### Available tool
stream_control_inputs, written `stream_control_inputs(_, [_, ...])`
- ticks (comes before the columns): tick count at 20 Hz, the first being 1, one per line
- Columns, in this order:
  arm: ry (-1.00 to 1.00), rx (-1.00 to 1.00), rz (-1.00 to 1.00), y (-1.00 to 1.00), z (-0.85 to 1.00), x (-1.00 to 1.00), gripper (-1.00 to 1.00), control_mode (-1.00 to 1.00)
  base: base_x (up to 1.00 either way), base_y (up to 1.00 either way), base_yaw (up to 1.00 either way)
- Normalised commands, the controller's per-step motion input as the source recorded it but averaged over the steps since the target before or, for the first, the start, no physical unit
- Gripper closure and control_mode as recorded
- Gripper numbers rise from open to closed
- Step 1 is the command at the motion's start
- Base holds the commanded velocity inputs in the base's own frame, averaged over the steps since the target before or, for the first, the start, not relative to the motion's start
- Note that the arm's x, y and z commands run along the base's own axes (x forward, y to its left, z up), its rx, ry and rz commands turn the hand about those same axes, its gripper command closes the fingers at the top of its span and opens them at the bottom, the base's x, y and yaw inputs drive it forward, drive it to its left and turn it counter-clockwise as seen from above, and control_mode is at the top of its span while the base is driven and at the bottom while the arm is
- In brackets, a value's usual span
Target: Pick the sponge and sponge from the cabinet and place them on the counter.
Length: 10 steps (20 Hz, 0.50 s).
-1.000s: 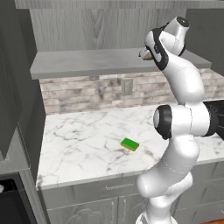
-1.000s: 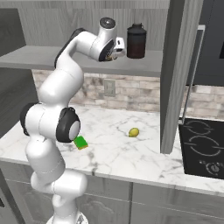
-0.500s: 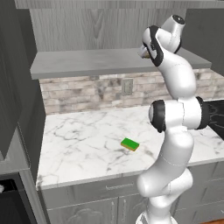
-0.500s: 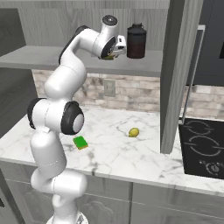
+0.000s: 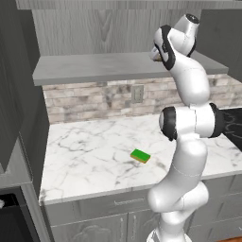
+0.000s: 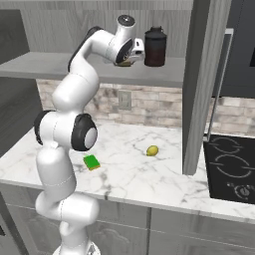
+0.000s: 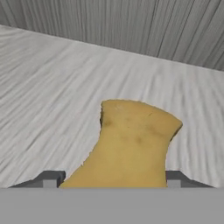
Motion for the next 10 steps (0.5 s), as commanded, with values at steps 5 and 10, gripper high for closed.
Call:
stream_control_inputs(5, [-0.10,0.00,0.00,-0.01,0.02,-0.46,1.00,-1.00,0.00,0.00,0.00])
stream_control_inputs(10, [-0.13,0.00,0.01,0.00,0.01,-0.84,1.00,-1.00,0.00,0.00,0.00])
